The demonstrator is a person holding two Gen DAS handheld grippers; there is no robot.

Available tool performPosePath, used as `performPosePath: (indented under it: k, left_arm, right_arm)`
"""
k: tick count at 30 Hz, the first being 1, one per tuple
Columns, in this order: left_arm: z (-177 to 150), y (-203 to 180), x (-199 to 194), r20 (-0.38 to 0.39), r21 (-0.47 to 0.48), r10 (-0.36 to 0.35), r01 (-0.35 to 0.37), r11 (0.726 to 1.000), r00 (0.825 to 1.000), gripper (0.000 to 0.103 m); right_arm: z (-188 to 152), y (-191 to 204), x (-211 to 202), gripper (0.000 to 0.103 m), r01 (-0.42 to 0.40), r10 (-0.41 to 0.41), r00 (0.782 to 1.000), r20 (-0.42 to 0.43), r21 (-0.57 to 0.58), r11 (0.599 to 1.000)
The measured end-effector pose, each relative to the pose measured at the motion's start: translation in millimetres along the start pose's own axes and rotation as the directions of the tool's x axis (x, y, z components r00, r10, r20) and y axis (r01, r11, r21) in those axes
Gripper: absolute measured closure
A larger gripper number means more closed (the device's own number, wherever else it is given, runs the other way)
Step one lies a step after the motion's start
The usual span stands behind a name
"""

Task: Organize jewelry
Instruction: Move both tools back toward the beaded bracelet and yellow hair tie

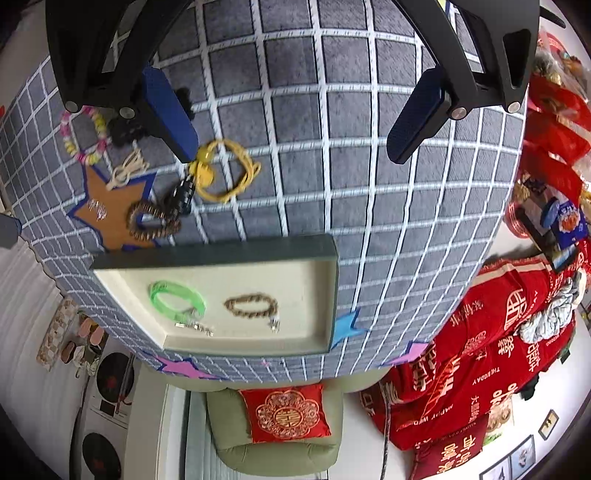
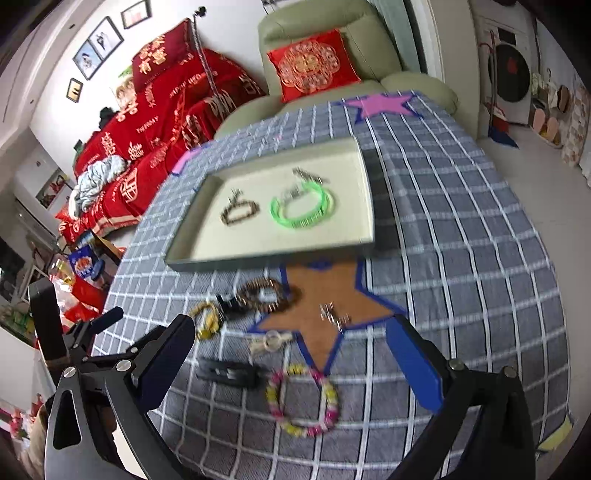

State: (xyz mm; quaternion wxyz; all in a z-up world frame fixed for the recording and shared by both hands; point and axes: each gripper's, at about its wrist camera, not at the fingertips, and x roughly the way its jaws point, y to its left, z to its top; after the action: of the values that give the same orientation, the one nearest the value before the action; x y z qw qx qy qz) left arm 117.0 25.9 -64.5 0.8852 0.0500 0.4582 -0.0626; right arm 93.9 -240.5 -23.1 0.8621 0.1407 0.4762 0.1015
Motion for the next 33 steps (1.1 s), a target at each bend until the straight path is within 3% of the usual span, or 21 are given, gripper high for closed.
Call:
performPosePath:
  k: [14,30,33]
  left_arm:
    - [-11,6,21,-0.039,-0.022,0.004,-0.005,1.000,0.999,0.000]
    - [5,2,38,-0.058,-0.049,0.004,-0.007,0.999,0.998,0.000]
    - [7,-1,43,-0.075,-0.039,0.010,-0.013,0.999,0.997,0.009]
  right_arm:
    - [-59,-19,13,0.000,0.134,-0.135,0.987,-0.091,-0.011,0.991]
    - [-67,-19,35,0.000,0.277,-0.282,0.953,-0.109,-0.064,0.959]
    - [-69,-16,41,0.002,0.291,-0.300,0.947,-0.112,-0.090,0.952]
